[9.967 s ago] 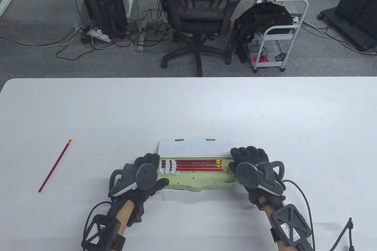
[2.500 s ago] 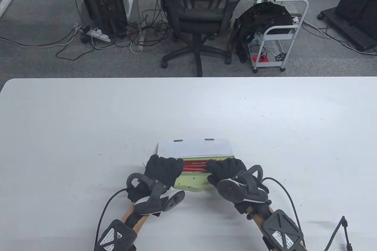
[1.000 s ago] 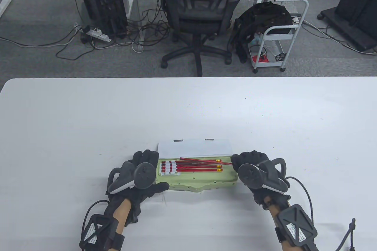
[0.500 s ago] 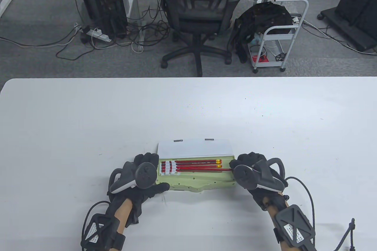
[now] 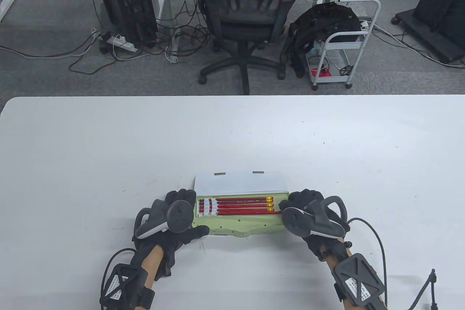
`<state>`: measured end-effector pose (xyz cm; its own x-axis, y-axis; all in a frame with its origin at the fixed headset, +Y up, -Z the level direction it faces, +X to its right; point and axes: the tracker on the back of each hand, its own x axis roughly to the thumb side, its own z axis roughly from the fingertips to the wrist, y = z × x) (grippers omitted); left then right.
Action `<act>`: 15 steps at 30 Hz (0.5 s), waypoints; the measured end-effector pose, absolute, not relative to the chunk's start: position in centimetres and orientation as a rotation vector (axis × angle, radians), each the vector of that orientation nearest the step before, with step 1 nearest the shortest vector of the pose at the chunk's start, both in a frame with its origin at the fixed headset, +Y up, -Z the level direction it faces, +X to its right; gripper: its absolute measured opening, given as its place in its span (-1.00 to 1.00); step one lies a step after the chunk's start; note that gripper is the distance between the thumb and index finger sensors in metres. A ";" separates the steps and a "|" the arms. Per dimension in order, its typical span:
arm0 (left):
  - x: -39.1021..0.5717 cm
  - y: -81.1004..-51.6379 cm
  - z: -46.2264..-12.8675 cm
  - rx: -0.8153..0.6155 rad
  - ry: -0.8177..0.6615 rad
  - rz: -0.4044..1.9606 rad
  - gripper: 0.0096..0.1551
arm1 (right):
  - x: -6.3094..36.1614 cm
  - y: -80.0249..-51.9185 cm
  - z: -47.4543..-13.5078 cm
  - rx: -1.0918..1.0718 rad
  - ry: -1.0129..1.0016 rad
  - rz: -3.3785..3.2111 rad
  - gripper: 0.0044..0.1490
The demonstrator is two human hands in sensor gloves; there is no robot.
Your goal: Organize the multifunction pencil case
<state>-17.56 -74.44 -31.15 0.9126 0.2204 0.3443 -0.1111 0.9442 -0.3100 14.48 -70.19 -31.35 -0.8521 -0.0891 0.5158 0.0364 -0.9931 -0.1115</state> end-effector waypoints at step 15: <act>-17.6 -74.5 -31.1 -0.291 -0.386 0.173 0.30 | 13.2 -70.5 -30.7 -0.889 0.310 -2.905 -0.50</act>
